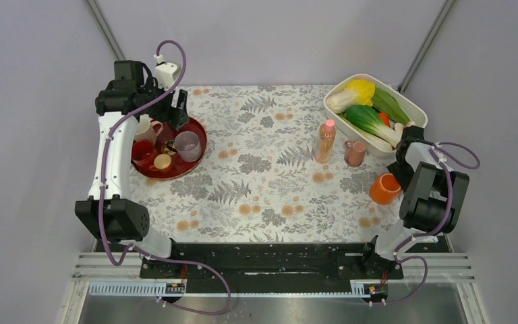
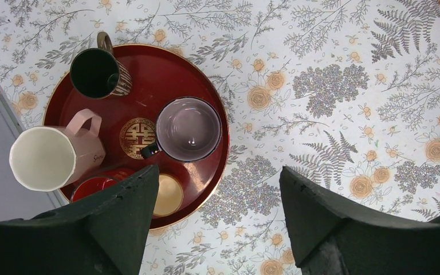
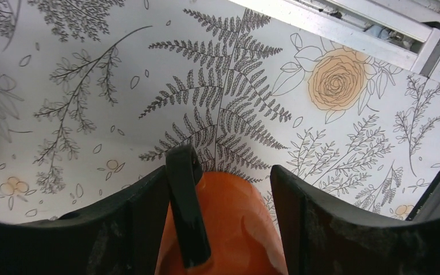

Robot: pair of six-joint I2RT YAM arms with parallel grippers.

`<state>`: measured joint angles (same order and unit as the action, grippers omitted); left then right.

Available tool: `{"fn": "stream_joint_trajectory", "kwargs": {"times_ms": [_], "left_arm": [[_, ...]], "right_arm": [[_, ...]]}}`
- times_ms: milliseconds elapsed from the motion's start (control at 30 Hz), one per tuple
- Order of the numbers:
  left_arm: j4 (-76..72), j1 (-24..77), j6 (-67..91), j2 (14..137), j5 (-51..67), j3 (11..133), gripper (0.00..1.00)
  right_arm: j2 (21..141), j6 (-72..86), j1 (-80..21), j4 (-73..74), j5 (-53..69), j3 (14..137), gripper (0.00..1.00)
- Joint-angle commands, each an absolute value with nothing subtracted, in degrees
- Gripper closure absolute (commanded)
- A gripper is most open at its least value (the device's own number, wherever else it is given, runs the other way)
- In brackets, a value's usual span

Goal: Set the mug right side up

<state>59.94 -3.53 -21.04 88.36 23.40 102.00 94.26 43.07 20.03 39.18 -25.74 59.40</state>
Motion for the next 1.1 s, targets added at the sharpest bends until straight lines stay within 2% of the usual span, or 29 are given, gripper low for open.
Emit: {"fn": "stream_joint_trajectory", "kwargs": {"times_ms": [0,67,200,367,500,700,1067], "left_arm": [[58.89,-3.69,-21.64,87.79,24.40,103.56,0.20],[58.89,-3.68,-21.99,87.81,24.21,103.36,0.20],[58.88,-3.65,-21.91,88.13,24.27,103.48,0.20],[58.84,-3.67,-21.23,88.54,24.90,103.77,0.20],[59.08,-3.58,-20.93,88.40,25.76,103.67,0.20],[59.67,-2.70,-20.48,87.82,26.92,103.09,0.20],[59.67,-1.07,-19.90,87.18,28.66,100.62,0.20]], "right_arm": [[94.61,42.52,20.04,37.68,-24.76,57.31,0.33],[93.86,41.75,20.04,37.41,-24.29,56.42,0.43],[91.27,39.79,20.04,36.65,-21.60,53.98,0.78],[87.02,37.11,20.02,36.41,-17.89,51.25,0.88],[81.46,33.86,19.23,34.78,-10.00,48.61,0.98],[73.73,31.78,10.13,33.56,-4.49,47.14,1.00],[74.39,33.57,-4.72,27.56,3.83,46.75,1.00]]}}
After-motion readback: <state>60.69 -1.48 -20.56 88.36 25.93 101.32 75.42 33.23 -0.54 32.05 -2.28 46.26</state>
